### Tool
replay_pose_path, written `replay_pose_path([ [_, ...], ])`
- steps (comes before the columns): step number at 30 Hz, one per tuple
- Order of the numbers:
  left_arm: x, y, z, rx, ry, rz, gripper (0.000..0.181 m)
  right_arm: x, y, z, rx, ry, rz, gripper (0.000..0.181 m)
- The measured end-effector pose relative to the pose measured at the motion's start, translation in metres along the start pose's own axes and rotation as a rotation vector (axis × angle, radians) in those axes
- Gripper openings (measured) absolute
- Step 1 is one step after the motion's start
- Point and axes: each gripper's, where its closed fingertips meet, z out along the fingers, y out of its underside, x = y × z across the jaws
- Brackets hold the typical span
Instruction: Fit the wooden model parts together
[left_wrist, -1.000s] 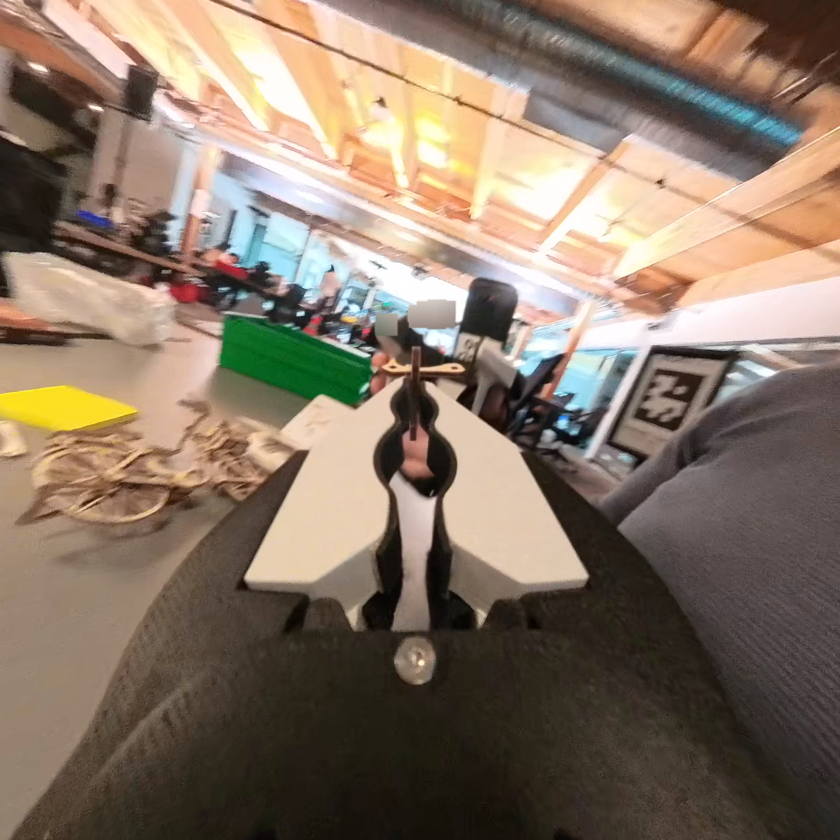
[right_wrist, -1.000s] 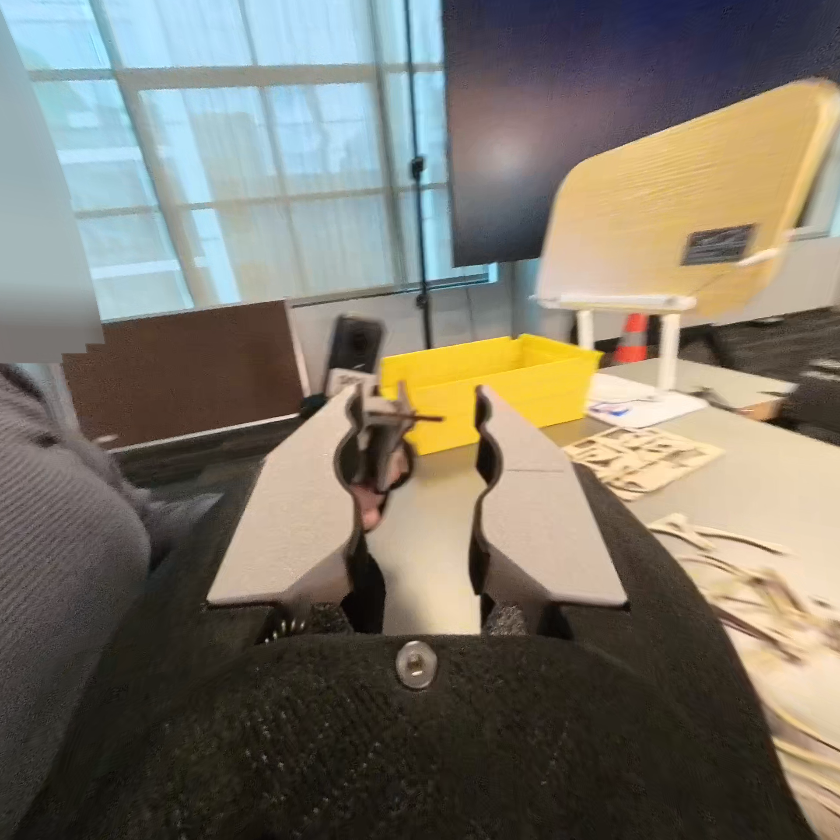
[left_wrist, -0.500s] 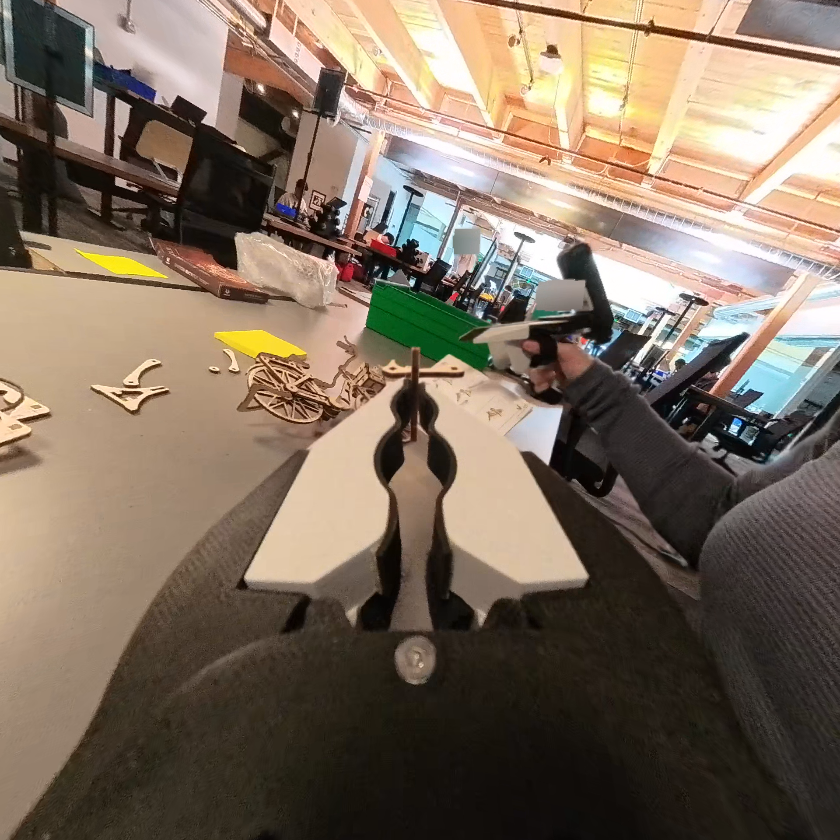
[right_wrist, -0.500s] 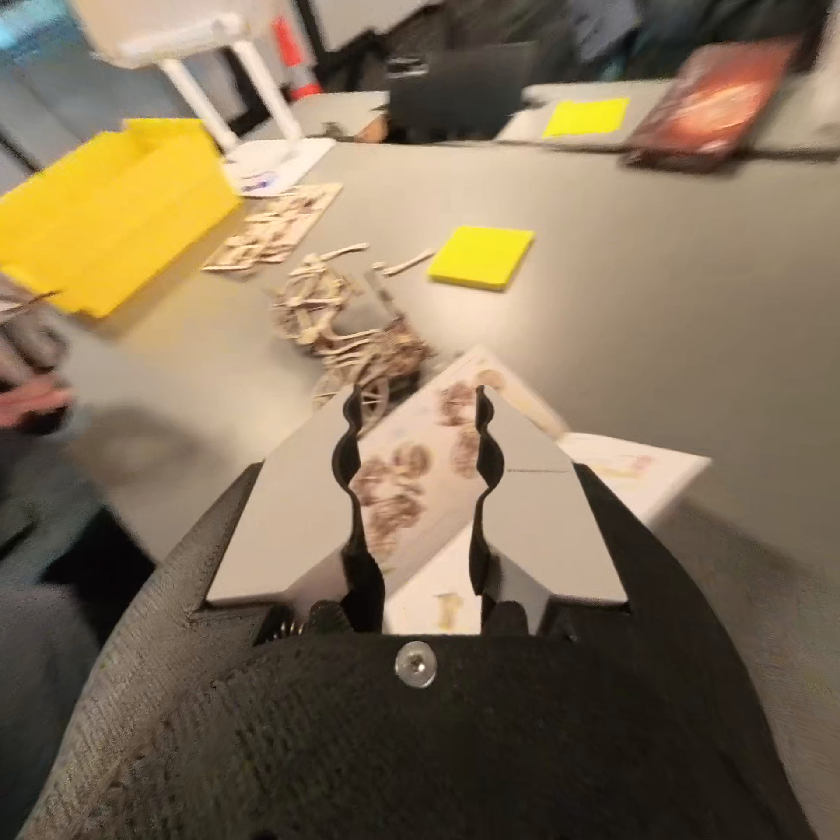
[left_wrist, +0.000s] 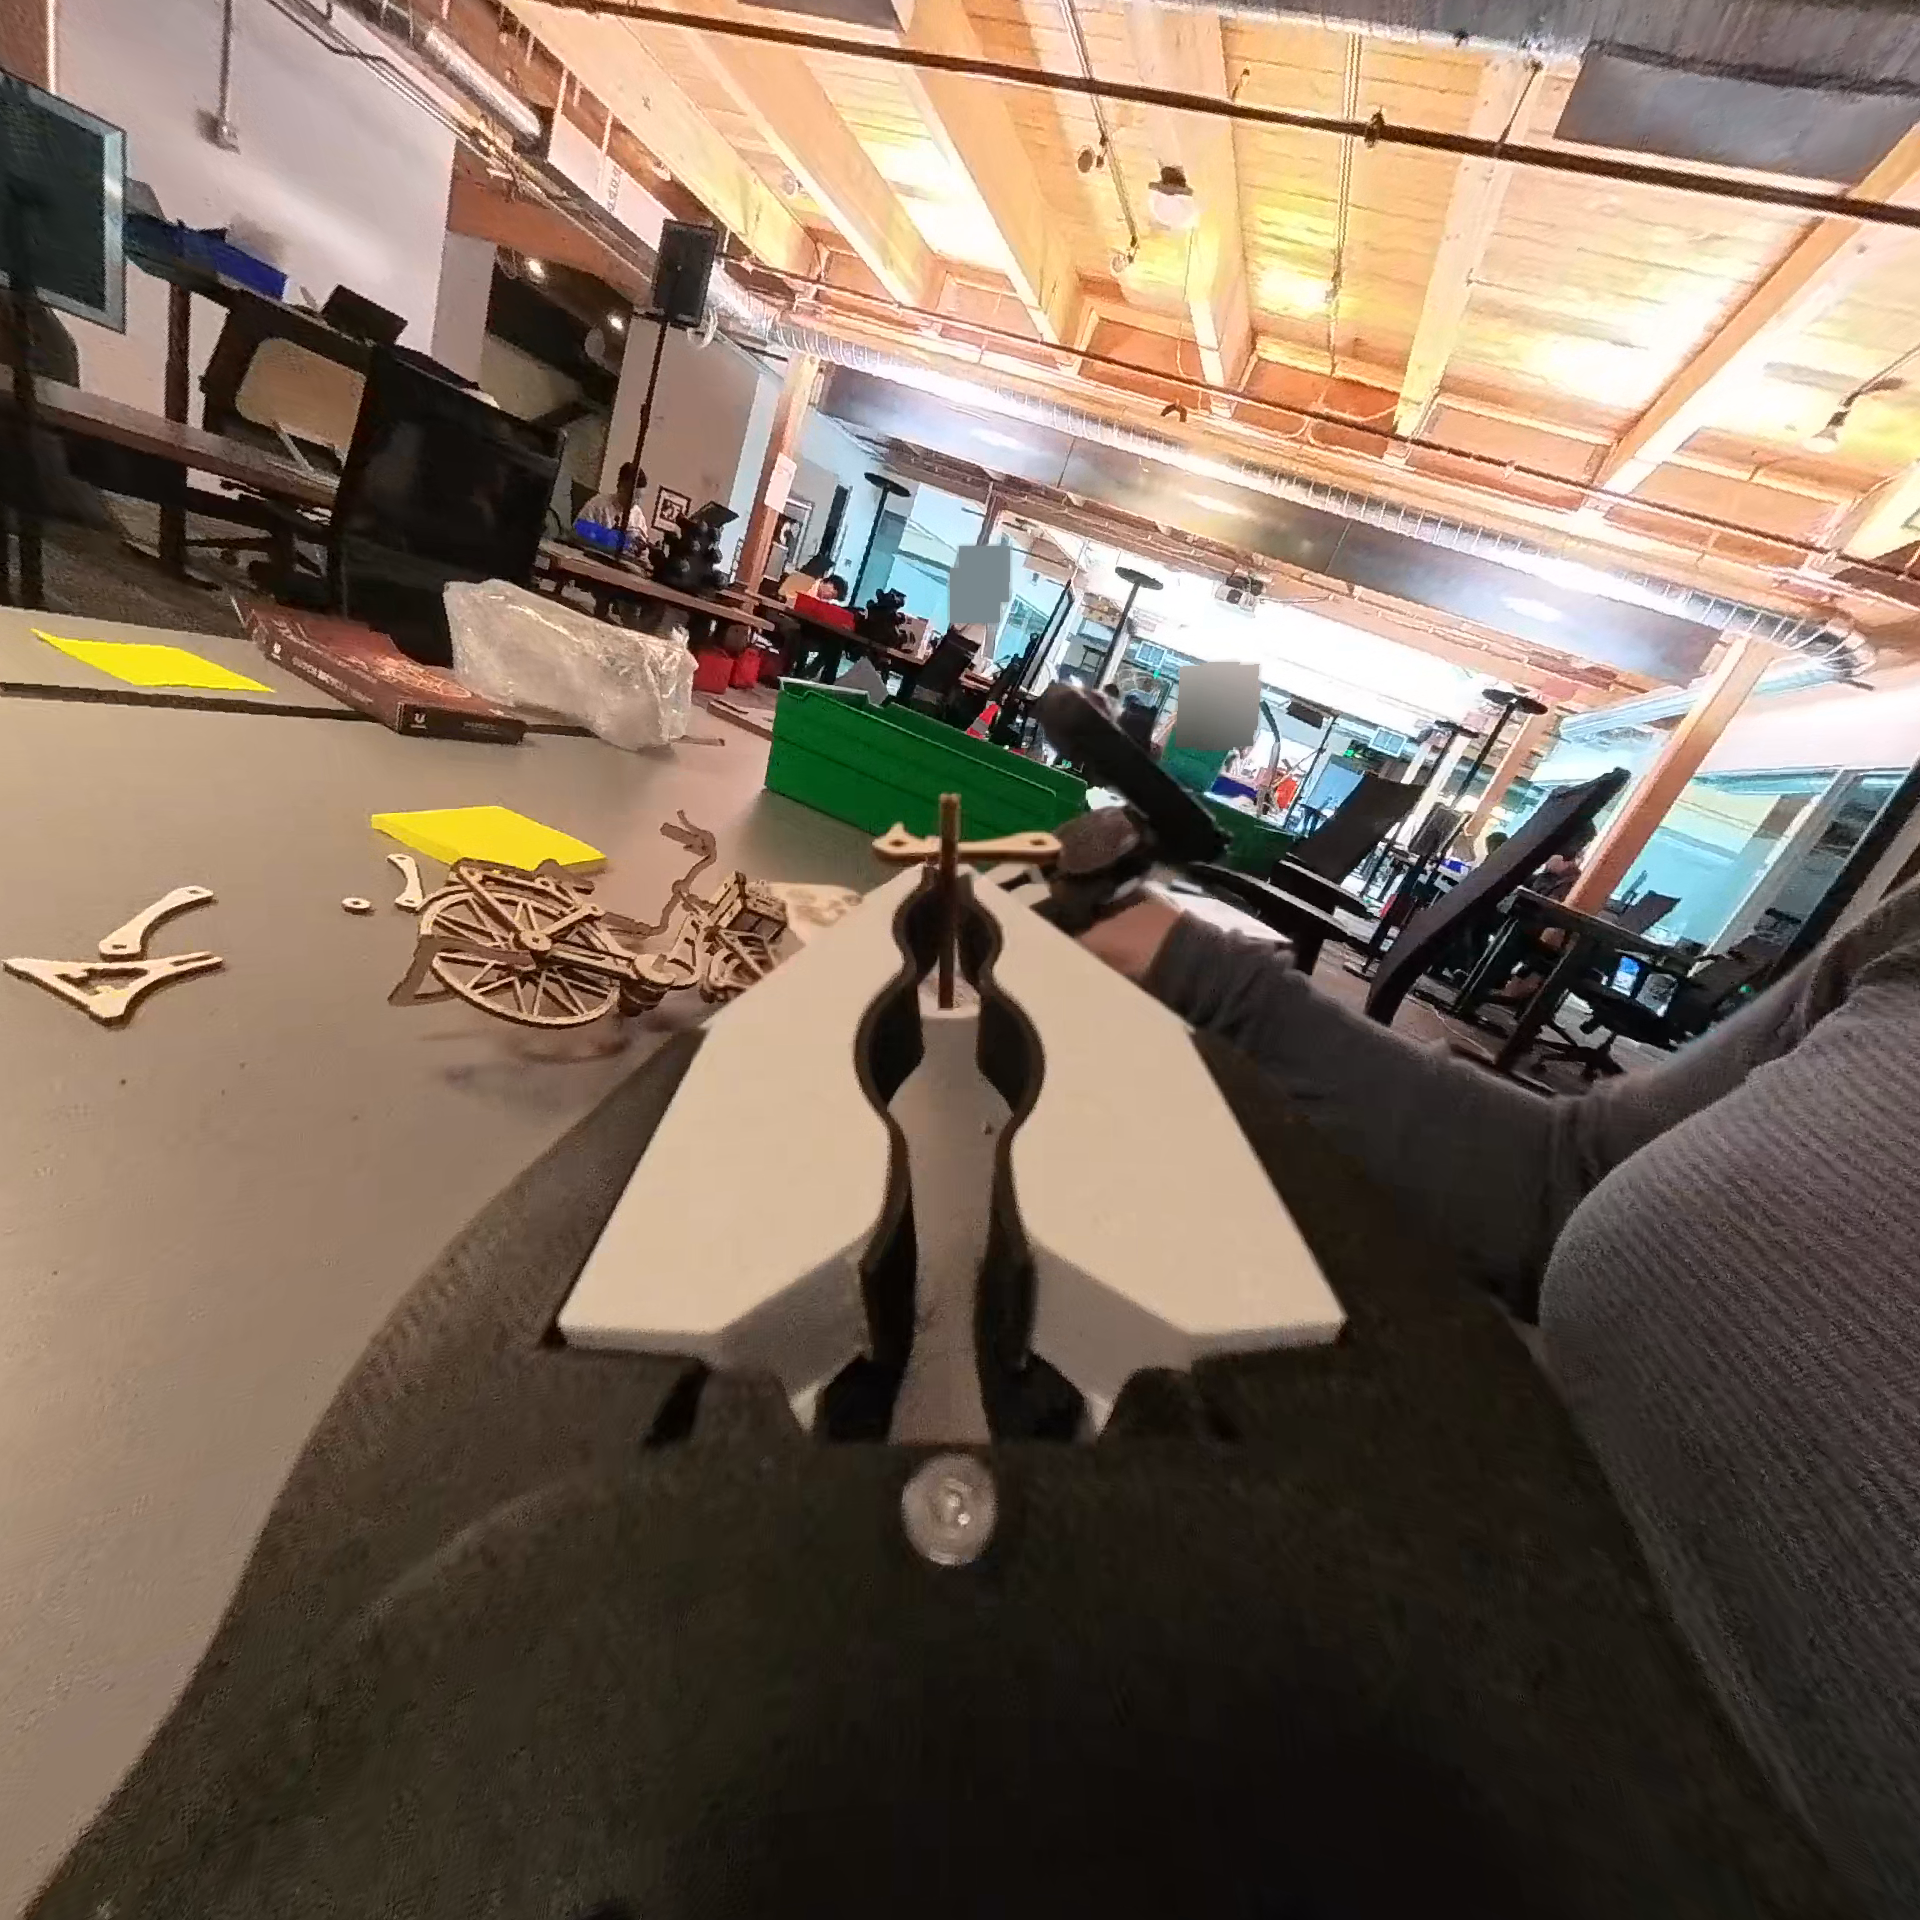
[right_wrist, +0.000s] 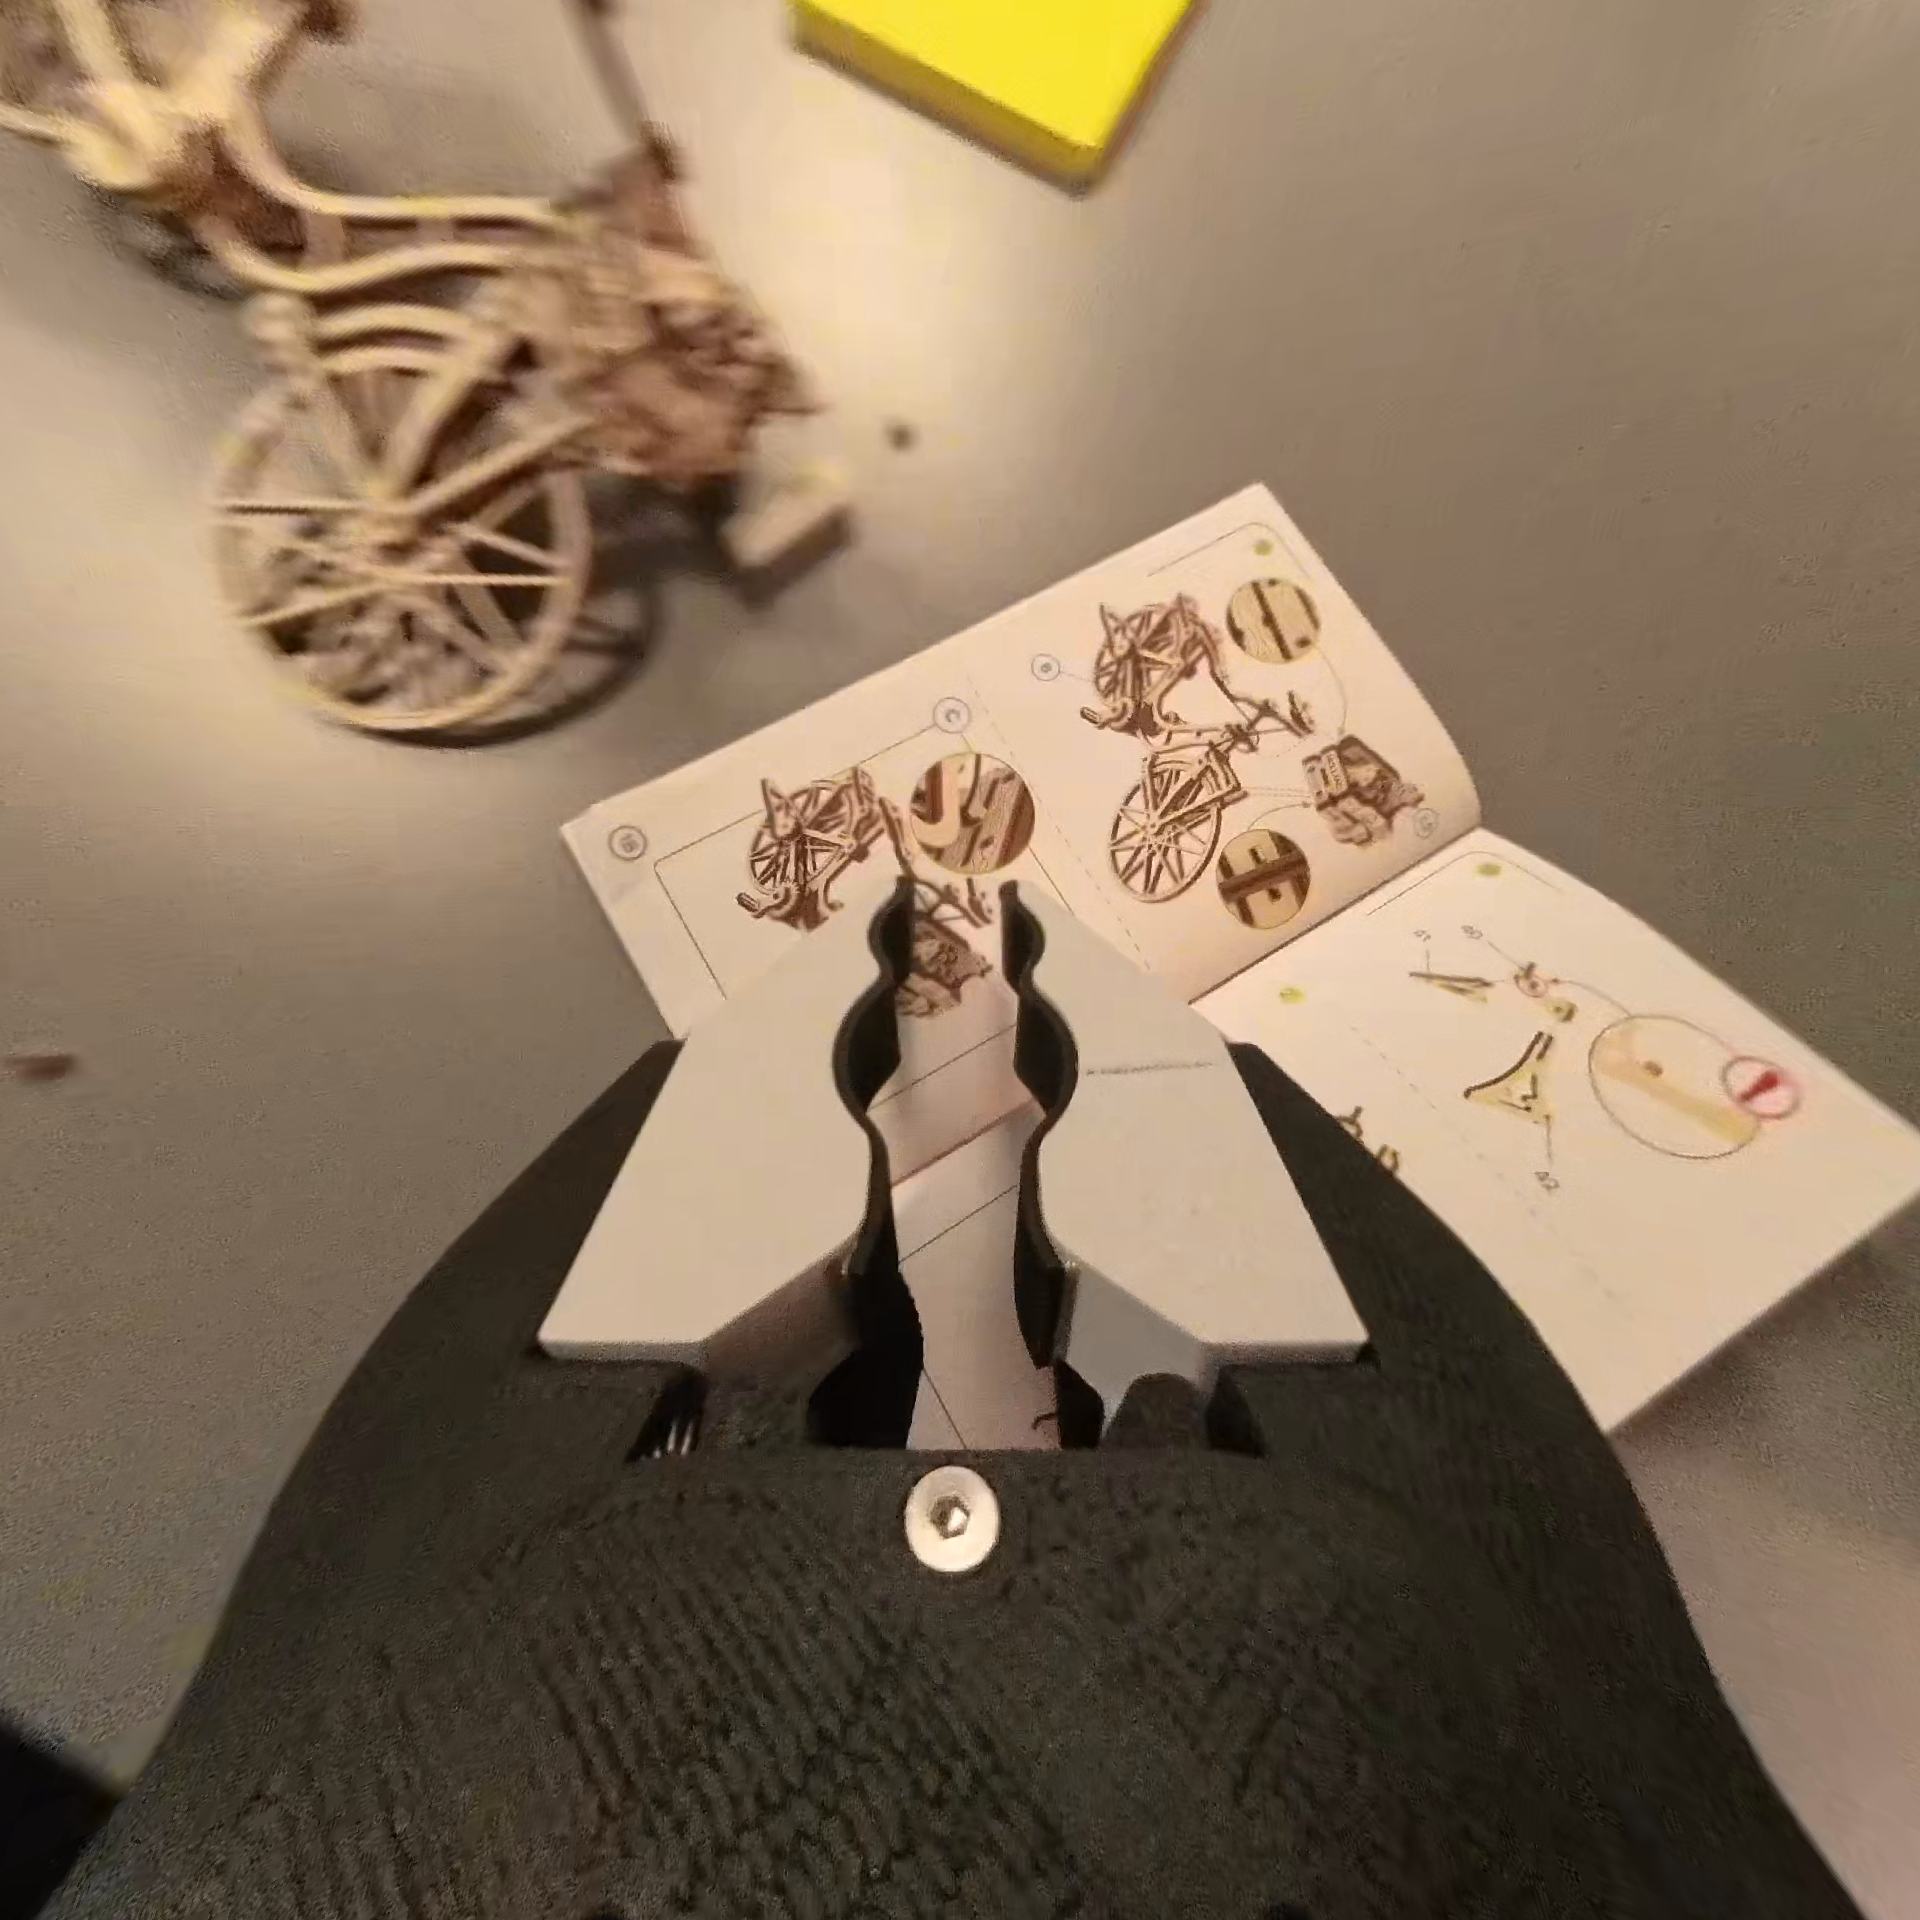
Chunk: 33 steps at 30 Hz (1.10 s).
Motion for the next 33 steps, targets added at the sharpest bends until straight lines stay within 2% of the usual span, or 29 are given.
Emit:
replay_pose_path([
  [3,0.003,-0.002,-0.001,0.017,0.0,-0.016,0.001,0.053,0.003,-0.006,-0.021,0.153,0.066,0.022],
  [4,0.003,-0.002,-0.001,0.018,-0.005,-0.013,0.001,0.054,-0.011,-0.014,0.04,0.165,0.083,0.024],
  [6,0.003,-0.001,-0.001,0.02,-0.025,0.008,0.001,0.024,-0.054,-0.028,0.245,0.048,0.112,0.017],
  [8,0.004,-0.001,0.001,0.022,-0.029,0.015,0.001,-0.007,-0.072,-0.021,0.269,-0.108,0.165,0.015],
  [11,0.009,0.0,0.005,0.01,-0.015,0.015,0.001,-0.026,-0.072,0.01,0.168,-0.285,0.317,0.016],
  [13,0.011,0.001,0.006,-0.001,-0.019,0.033,0.001,-0.026,-0.068,0.026,0.107,-0.3,0.371,0.017],
  [16,0.014,0.002,0.008,-0.007,-0.014,0.05,0.001,-0.027,-0.061,0.039,0.03,-0.286,0.389,0.021],
  [25,0.014,0.008,0.016,-0.023,0.015,0.039,0.001,-0.025,-0.06,0.049,-0.022,-0.139,0.278,0.021],
  [30,0.012,0.007,0.023,-0.018,0.001,0.028,0.001,-0.026,-0.058,0.05,-0.047,-0.089,0.186,0.006],
  [33,0.007,0.002,0.031,0.0,-0.036,-0.005,0.001,-0.022,-0.054,0.046,-0.051,-0.053,0.165,0.006],
])
